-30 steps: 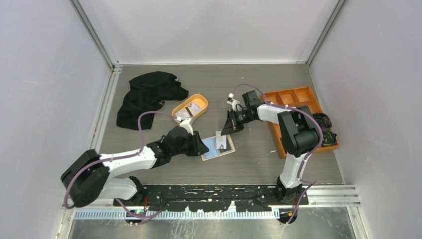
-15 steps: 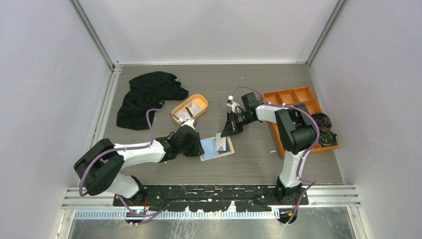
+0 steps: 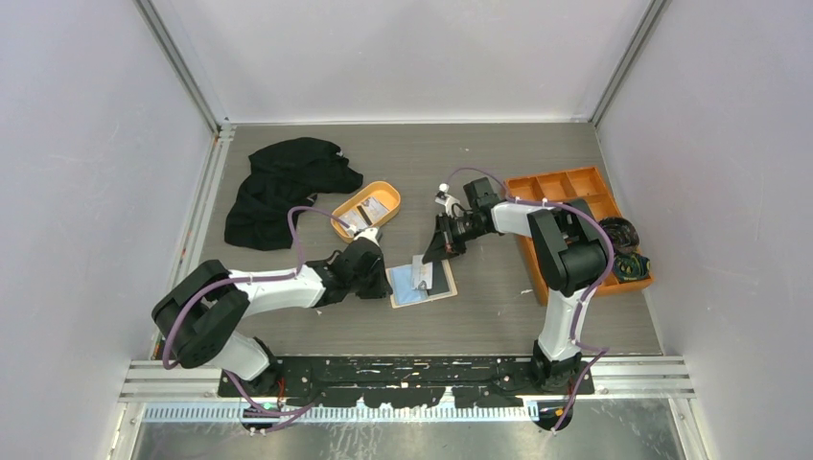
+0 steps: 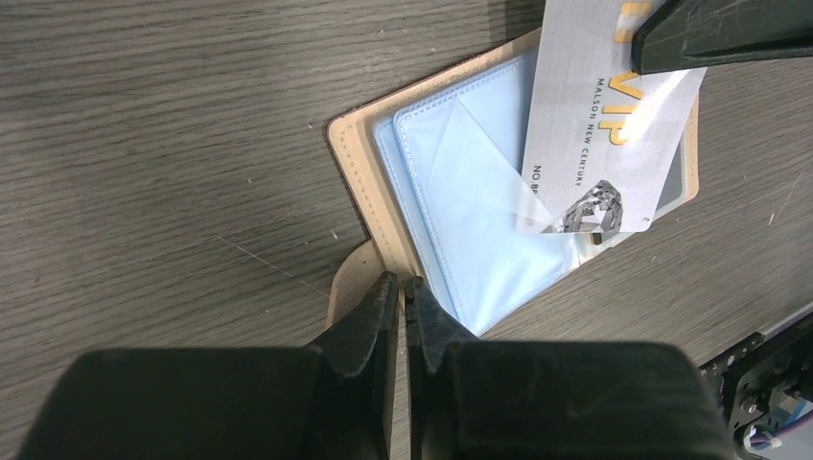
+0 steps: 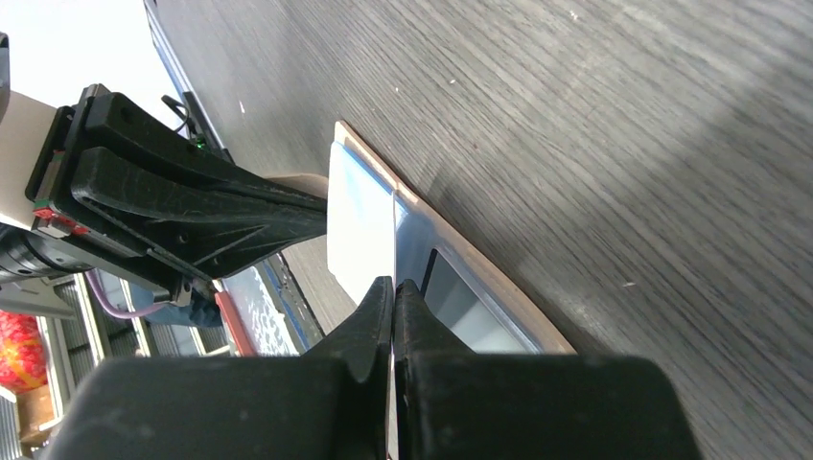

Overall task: Put the credit cards into the card holder
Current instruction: Insert the credit card into the card holder.

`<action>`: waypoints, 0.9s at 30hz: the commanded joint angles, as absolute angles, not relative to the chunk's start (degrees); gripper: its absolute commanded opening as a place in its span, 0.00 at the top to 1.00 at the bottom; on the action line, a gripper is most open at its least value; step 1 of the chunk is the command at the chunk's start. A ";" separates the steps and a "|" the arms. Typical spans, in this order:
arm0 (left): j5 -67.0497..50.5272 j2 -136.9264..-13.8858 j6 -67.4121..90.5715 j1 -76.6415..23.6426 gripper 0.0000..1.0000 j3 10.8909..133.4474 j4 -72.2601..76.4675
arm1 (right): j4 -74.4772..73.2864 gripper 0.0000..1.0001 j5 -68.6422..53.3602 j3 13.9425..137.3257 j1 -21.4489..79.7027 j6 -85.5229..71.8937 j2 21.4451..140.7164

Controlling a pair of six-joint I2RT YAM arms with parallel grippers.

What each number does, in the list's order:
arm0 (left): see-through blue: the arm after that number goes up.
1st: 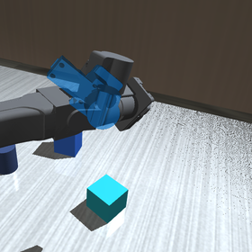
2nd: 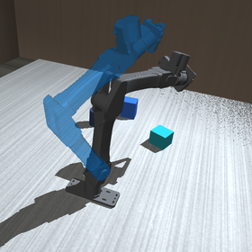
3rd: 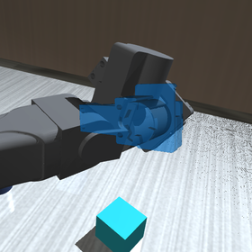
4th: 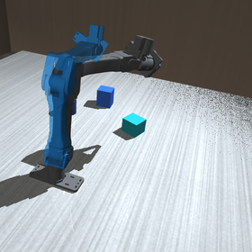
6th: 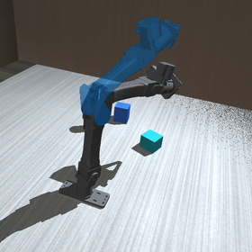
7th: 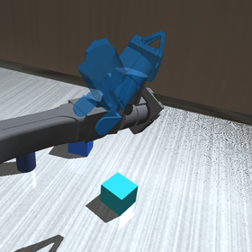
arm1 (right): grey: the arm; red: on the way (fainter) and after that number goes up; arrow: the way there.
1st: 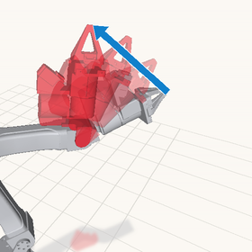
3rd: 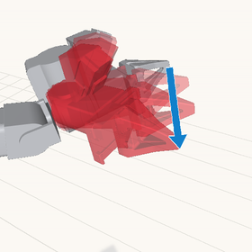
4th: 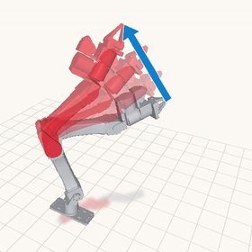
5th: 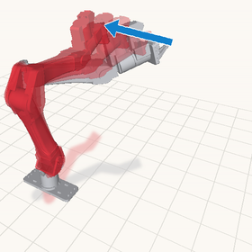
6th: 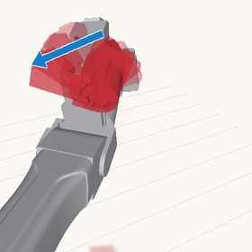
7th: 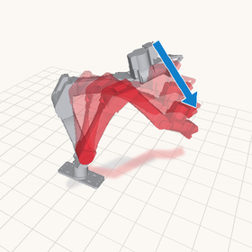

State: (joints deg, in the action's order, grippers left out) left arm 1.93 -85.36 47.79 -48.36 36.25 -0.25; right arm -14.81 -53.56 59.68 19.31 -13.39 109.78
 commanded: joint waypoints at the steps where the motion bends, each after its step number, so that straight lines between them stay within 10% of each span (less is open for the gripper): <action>1: 2.20 -87.20 47.96 -48.49 0.92 35.98 -1.95 | -15.26 0.99 -52.39 59.94 19.25 -12.39 109.19; 27: -1.88 -88.32 49.83 -48.44 0.92 35.43 2.83 | -16.53 0.98 -51.22 60.35 25.11 -9.57 112.39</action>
